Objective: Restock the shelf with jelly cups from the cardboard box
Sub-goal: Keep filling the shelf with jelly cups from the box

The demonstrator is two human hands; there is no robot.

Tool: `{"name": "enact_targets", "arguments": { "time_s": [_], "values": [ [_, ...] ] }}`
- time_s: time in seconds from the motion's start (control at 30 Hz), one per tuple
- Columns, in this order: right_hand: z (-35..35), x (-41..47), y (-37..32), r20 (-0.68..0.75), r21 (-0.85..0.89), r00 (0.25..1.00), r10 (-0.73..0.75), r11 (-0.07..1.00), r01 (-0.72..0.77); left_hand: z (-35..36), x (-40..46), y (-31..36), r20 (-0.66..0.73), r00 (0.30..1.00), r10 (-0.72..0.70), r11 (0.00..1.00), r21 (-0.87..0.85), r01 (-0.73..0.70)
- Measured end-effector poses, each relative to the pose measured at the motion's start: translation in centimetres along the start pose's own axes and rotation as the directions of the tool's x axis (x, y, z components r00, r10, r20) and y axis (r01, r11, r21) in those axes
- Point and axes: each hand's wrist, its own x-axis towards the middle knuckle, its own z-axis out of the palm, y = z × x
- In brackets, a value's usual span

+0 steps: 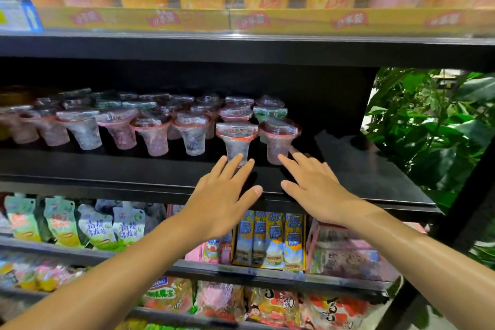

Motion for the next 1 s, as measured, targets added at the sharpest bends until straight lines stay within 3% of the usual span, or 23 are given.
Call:
{"name": "enact_targets", "arguments": {
  "time_s": [0.9,1.0],
  "values": [
    [-0.4,1.3,-1.1,0.035,0.073,0.999,0.013,0.997,-0.015,-0.7,1.5,-1.4,-0.001,0.994,-0.108,0.994,-0.014,0.108],
    [-0.1,1.1,-2.3,0.099,0.090,0.995,-0.031,0.996,0.022,-0.8,0.7,-1.8,-0.006,0.991,-0.134,0.991,-0.007,0.134]
  ]
}}
